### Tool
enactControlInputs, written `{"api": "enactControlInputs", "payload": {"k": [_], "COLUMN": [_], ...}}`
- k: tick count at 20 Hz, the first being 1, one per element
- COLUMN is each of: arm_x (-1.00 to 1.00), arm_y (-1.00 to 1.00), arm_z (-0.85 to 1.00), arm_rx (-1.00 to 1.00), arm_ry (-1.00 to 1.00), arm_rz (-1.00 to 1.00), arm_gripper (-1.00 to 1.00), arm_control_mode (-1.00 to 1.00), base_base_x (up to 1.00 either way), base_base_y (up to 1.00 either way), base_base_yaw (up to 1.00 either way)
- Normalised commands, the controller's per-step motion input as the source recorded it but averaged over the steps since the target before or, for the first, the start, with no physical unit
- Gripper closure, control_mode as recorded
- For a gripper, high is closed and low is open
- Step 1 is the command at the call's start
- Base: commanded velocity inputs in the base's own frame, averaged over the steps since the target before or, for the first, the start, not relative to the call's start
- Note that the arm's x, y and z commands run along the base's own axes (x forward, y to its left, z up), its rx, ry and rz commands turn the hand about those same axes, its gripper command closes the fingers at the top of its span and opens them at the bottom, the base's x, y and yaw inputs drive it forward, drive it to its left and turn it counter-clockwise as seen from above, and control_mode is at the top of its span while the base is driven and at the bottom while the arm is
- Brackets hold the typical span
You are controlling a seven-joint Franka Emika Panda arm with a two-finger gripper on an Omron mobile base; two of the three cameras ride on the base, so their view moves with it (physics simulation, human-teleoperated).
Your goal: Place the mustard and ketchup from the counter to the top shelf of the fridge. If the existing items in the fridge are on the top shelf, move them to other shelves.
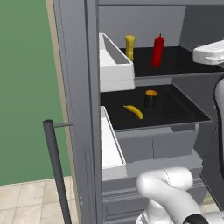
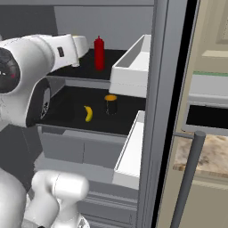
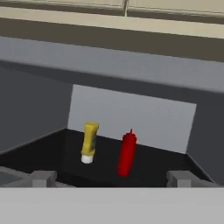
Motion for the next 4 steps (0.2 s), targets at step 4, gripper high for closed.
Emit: {"api": "enactControlInputs", "payload": {"k": [4], "arm_x": [-1.00], "arm_y": [0.18], "arm_z": [-0.64], "arm_rx": [-0.14], "arm_ry": [-0.03], "arm_rz": [0.00], "arm_gripper": [-1.00], "arm_control_mode": [-1.00], "base_base_x": [0.00], "base_base_y": [0.00], "base_base_yaw": [0.00]}}
